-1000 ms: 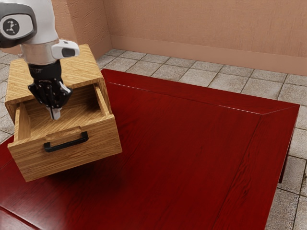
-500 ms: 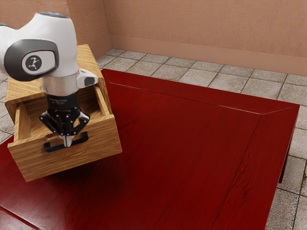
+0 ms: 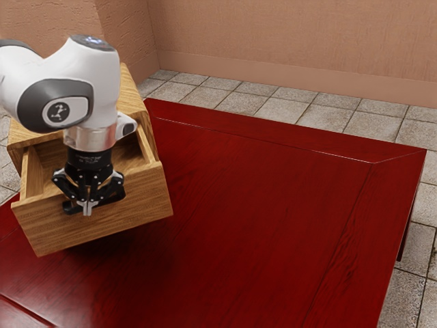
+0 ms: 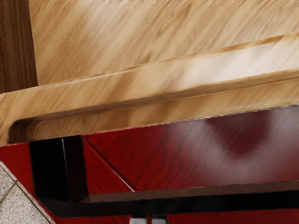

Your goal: Push the drawer handle with one arm to close the drawer

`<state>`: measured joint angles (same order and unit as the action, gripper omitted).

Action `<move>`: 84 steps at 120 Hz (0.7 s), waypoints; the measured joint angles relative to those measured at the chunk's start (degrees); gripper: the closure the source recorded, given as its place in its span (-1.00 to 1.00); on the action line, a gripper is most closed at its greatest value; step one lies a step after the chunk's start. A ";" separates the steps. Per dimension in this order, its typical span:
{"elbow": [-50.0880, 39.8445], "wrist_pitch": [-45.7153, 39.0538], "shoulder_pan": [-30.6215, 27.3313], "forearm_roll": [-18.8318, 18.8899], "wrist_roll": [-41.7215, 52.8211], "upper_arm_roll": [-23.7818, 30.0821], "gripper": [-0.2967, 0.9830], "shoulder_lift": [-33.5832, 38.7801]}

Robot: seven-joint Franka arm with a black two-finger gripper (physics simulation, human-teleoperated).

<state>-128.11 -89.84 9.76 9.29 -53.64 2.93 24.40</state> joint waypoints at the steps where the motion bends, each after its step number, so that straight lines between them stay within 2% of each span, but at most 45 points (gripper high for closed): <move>1: -0.01 0.00 0.00 0.14 -0.18 0.05 0.69 0.00; 30: -0.15 -0.09 -0.67 2.67 -4.39 0.32 0.69 -0.02; 84: 0.09 -1.65 -3.41 3.07 -9.50 0.23 0.69 -0.18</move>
<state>-128.02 -91.49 6.36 12.37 -63.13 3.16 24.21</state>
